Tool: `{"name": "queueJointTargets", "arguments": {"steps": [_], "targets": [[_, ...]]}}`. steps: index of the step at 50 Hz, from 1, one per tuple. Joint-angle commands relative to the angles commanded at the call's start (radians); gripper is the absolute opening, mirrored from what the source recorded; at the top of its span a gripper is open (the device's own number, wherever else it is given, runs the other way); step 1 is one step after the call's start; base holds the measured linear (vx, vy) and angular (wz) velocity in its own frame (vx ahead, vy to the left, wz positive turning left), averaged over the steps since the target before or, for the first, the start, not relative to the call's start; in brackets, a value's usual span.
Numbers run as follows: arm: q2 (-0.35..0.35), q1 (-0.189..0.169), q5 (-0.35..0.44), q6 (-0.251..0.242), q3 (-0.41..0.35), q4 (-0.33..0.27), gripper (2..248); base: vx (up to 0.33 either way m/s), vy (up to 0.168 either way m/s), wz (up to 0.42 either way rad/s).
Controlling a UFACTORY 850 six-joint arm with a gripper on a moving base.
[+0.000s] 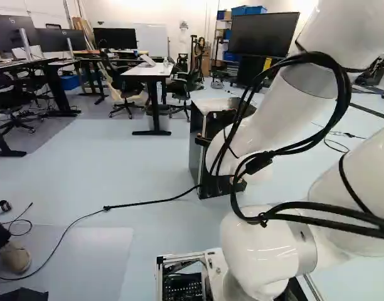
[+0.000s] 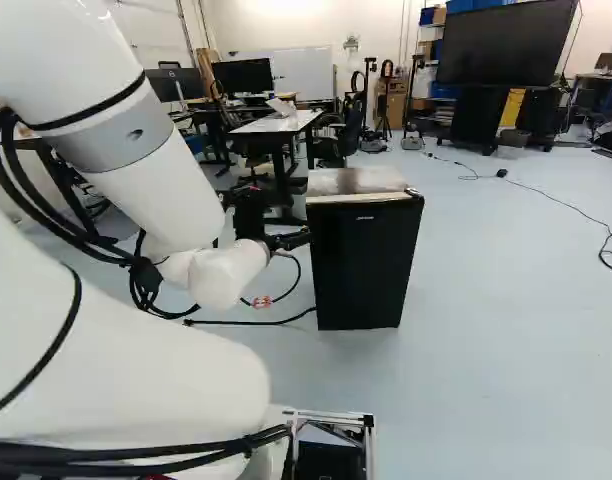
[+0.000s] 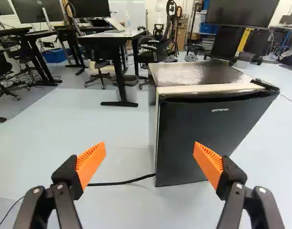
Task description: Open the fridge door
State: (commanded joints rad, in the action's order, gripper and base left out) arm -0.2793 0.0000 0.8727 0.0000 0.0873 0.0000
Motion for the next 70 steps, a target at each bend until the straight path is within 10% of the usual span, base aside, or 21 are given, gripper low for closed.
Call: {"name": "queueJointTargets", "arguments": {"steps": [70], "targets": [[0.0,0.0,0.0,0.0,0.0,0.0,247,0.032,0.0,-0.002]]}}
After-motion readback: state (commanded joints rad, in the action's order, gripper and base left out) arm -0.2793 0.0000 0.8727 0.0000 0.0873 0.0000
